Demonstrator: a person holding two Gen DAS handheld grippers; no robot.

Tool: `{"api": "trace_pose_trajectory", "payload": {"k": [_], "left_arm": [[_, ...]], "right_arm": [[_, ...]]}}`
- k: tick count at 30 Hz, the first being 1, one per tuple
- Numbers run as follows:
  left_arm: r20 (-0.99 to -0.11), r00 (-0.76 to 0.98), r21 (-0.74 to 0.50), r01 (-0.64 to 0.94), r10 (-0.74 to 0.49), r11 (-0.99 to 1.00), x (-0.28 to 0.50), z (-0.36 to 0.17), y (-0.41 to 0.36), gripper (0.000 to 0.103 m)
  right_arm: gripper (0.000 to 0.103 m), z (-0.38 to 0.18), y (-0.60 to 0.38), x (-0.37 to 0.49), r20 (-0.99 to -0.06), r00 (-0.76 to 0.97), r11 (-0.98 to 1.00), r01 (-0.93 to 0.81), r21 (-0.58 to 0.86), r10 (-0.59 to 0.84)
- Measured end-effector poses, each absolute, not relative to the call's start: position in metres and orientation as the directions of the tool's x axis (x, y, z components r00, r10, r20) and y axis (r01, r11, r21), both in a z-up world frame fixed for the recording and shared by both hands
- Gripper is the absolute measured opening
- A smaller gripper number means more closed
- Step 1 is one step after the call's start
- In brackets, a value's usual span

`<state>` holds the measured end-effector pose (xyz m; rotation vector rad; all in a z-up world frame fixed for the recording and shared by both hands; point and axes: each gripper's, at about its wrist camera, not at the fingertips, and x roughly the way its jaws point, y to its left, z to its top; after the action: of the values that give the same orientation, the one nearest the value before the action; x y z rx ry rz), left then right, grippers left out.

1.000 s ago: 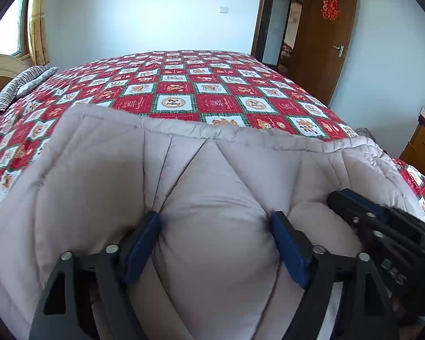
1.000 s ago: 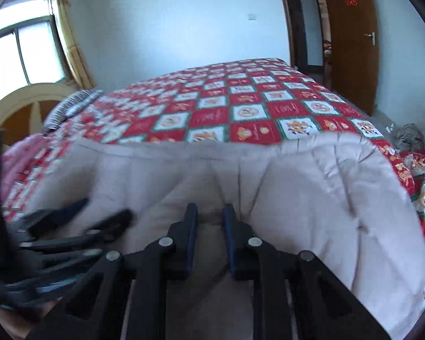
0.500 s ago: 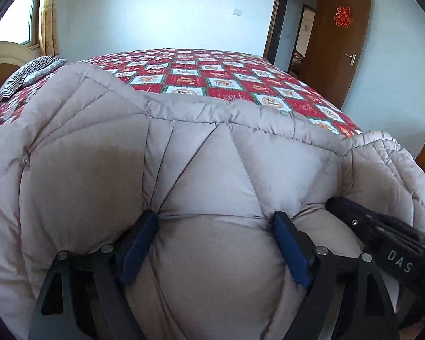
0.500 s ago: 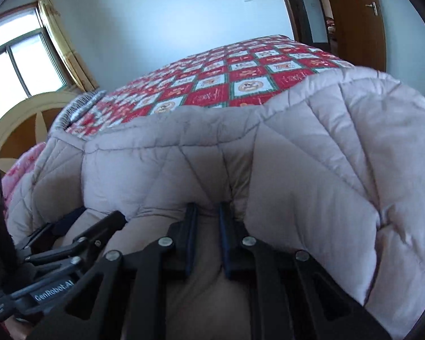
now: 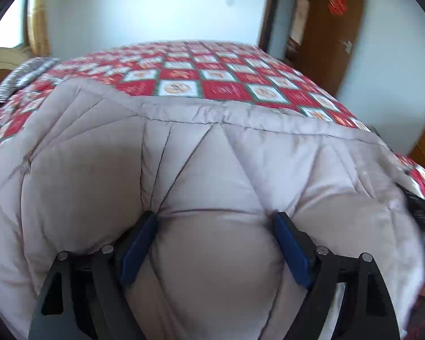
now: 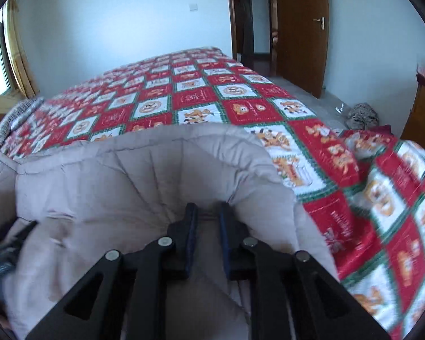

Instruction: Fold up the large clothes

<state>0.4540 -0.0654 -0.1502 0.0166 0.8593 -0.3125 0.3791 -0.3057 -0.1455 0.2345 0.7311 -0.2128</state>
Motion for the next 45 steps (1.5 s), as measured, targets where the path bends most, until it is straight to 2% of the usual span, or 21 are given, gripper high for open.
{"api": "trace_pose_trajectory", "payload": {"k": [2, 5, 8, 11, 13, 15, 17, 19, 22, 25, 28, 29, 34, 38, 43, 45], "left_arm": [[-0.755, 0.591, -0.113, 0.308, -0.283, 0.945, 0.454, -0.133, -0.055, 0.084], [-0.714, 0.65, -0.083, 0.289, -0.26, 0.954, 0.452, -0.098, -0.027, 0.084], [-0.674, 0.718, -0.049, 0.192, -0.174, 0.98, 0.46, -0.078, 0.01, 0.084], [-0.715, 0.694, -0.029, 0.1, -0.091, 0.995, 0.481, -0.106, 0.038, 0.084], [-0.735, 0.67, -0.066, 0.079, -0.102, 0.995, 0.488, -0.134, 0.05, 0.087], [-0.698, 0.706, -0.091, 0.074, -0.117, 0.993, 0.483, -0.151, 0.054, 0.09], [-0.685, 0.725, -0.04, 0.062, -0.073, 0.997, 0.48, -0.156, 0.045, 0.091], [-0.686, 0.726, 0.007, 0.06, -0.039, 0.998, 0.482, -0.159, 0.037, 0.093], [-0.703, 0.709, -0.025, 0.061, -0.061, 0.998, 0.488, -0.166, 0.041, 0.095], [-0.71, 0.702, -0.031, 0.056, -0.062, 0.998, 0.489, -0.166, 0.044, 0.095], [-0.711, 0.702, -0.011, 0.047, -0.041, 0.999, 0.489, -0.166, 0.042, 0.095], [-0.711, 0.702, -0.009, 0.045, -0.038, 0.999, 0.488, -0.166, 0.042, 0.095], [-0.71, 0.704, -0.001, 0.039, -0.028, 0.999, 0.487, -0.166, 0.041, 0.095], [-0.71, 0.705, 0.021, 0.031, -0.007, 0.999, 0.483, -0.163, 0.04, 0.095], [-0.72, 0.693, 0.013, 0.059, -0.032, 0.998, 0.464, -0.144, 0.055, 0.095], [-0.699, 0.712, -0.018, 0.066, -0.06, 0.998, 0.446, -0.13, 0.067, 0.095]], "right_arm": [[0.016, -0.149, -0.301, 0.382, -0.693, 0.711, 0.956, 0.272, 0.108, -0.124], [0.016, -0.15, -0.3, 0.387, -0.711, 0.693, 0.96, 0.263, 0.094, -0.12], [0.016, -0.15, -0.304, 0.389, -0.711, 0.696, 0.959, 0.259, 0.116, -0.103], [0.016, -0.154, -0.305, 0.391, -0.713, 0.697, 0.957, 0.256, 0.14, -0.082], [0.016, -0.155, -0.306, 0.392, -0.717, 0.694, 0.956, 0.253, 0.149, -0.072], [0.016, -0.156, -0.307, 0.393, -0.72, 0.691, 0.957, 0.252, 0.147, -0.071], [0.016, -0.157, -0.307, 0.395, -0.721, 0.689, 0.956, 0.251, 0.149, -0.069], [0.016, -0.157, -0.307, 0.395, -0.723, 0.687, 0.956, 0.252, 0.15, -0.068], [0.015, -0.158, -0.308, 0.397, -0.727, 0.684, 0.955, 0.254, 0.152, -0.066], [0.015, -0.156, -0.303, 0.398, -0.733, 0.673, 0.959, 0.261, 0.111, -0.098], [0.014, -0.144, -0.292, 0.4, -0.761, 0.627, 0.963, 0.268, 0.01, -0.167], [0.011, -0.133, -0.287, 0.395, -0.75, 0.633, 0.961, 0.278, -0.01, -0.191], [0.01, -0.072, -0.235, 0.352, -0.615, 0.789, 0.973, 0.157, 0.168, -0.021], [0.01, -0.08, -0.172, 0.356, -0.622, 0.775, 0.968, 0.055, 0.245, 0.114], [0.01, -0.121, -0.136, 0.374, -0.661, 0.731, 0.957, 0.034, 0.287, 0.172], [0.003, -0.143, -0.137, 0.377, -0.678, 0.715, 0.957, 0.044, 0.287, 0.171]]}}
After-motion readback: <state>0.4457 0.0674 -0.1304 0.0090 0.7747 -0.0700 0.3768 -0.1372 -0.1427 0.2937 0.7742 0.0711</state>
